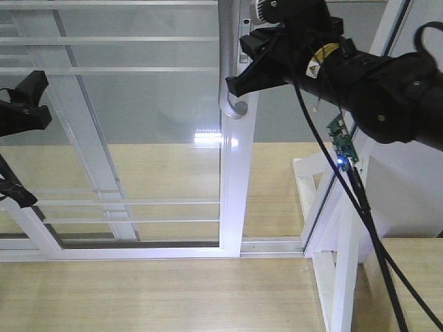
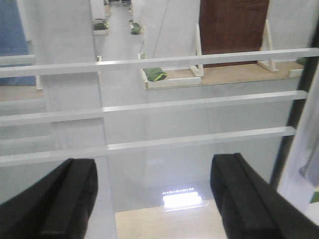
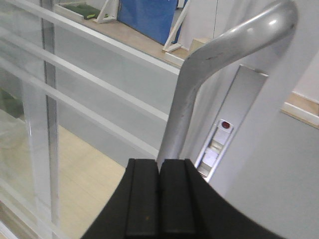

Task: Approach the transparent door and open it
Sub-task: 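Release the handle with the right gripper and grasp it with the left, then pull the handle with the left gripper, sliding the door further open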

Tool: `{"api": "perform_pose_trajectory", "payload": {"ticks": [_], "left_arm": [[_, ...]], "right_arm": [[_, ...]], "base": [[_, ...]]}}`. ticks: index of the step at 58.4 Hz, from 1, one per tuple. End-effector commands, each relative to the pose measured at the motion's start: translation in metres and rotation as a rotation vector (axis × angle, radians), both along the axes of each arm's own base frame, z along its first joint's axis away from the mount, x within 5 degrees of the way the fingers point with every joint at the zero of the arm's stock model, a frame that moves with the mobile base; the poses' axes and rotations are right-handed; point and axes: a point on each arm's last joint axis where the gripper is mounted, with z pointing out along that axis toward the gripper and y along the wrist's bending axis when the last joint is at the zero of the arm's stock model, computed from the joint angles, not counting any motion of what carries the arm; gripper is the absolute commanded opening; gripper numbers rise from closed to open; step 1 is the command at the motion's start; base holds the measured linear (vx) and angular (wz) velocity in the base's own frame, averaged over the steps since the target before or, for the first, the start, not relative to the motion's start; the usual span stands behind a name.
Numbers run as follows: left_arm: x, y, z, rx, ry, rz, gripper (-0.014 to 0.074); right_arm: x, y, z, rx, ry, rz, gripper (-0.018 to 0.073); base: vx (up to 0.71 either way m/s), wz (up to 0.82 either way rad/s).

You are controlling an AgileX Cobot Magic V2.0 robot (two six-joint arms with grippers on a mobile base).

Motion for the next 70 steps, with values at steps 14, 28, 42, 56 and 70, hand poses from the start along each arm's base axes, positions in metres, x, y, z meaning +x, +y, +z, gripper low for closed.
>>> {"api": "perform_pose_trajectory", "payload": {"ticks": [14,28,42,56,70], "left_arm": [[0.002,-0.026,0.028,-0.057,-0.215,-0.131,0.0576],[0.044,-0.06,0.021,-0.053,-0.16,-0.216,0.0576],[0.088,-0.117,0.014,-0.057,-0.139,-0.329,0.0576],[0.121,-0.163,0.002,-0.062,-0.129,-0.396,0.0576],[0.155,-0.18,-0.005,-0.129,-0.091,-0.386,0.0576]], "right_arm": [[-0.078,-0.048,-0.005,0.201,-0.1,-0.059,-0.0005],[-0.121,-0.084,-0.038,0.282,-0.072,-0.193,-0.0005],[-0.135,-0.105,-0.039,0.284,-0.104,-0.317,-0.0005],[-0.134,-0.113,-0.039,0.246,-0.118,-0.4,-0.0005],[-0.134,-0.114,-0.039,0.195,-0.139,-0.402,-0.0005]], "base": [[0.0,0.0],[0.0,0.0],[0.0,0.0],[0.0,0.0],[0.0,0.0]]}}
